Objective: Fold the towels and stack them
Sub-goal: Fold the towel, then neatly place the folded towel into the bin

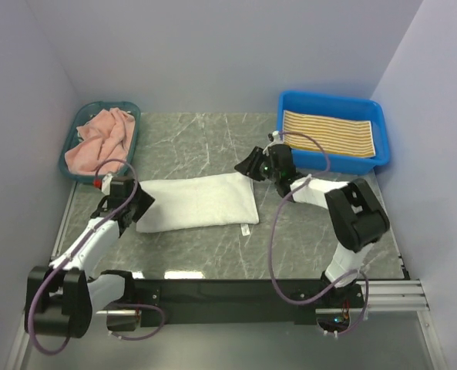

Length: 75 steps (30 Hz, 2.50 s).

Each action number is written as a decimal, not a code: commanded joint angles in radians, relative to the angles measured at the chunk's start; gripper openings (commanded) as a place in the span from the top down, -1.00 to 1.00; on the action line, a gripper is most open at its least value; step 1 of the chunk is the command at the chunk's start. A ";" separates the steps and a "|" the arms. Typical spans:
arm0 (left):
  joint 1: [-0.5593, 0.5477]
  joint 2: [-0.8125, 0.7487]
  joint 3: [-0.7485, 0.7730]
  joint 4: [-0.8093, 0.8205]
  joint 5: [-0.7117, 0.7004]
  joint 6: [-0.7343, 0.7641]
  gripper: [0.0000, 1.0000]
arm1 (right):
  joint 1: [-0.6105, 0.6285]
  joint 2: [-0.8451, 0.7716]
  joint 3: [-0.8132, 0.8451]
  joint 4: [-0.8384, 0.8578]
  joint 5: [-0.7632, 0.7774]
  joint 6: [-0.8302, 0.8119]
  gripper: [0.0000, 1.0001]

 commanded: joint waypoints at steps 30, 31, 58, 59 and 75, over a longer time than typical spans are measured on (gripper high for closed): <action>-0.299 0.086 0.278 -0.192 -0.211 0.071 -0.79 | -0.074 -0.334 -0.105 -0.349 0.259 -0.114 -0.50; -0.390 0.106 0.343 -0.230 -0.234 0.066 -0.79 | -0.085 -0.389 -0.111 -0.410 0.264 -0.121 -0.53; -1.008 1.164 1.179 -0.523 -0.443 0.164 -0.47 | -0.133 -0.905 -0.565 -0.480 0.470 -0.058 -0.58; -1.008 1.175 1.171 -0.512 -0.435 0.161 -0.37 | -0.133 -0.902 -0.566 -0.475 0.465 -0.058 -0.58; -1.000 0.848 0.849 -0.206 -0.311 0.192 0.99 | -0.154 -0.566 -0.442 -0.257 -0.034 0.010 -0.69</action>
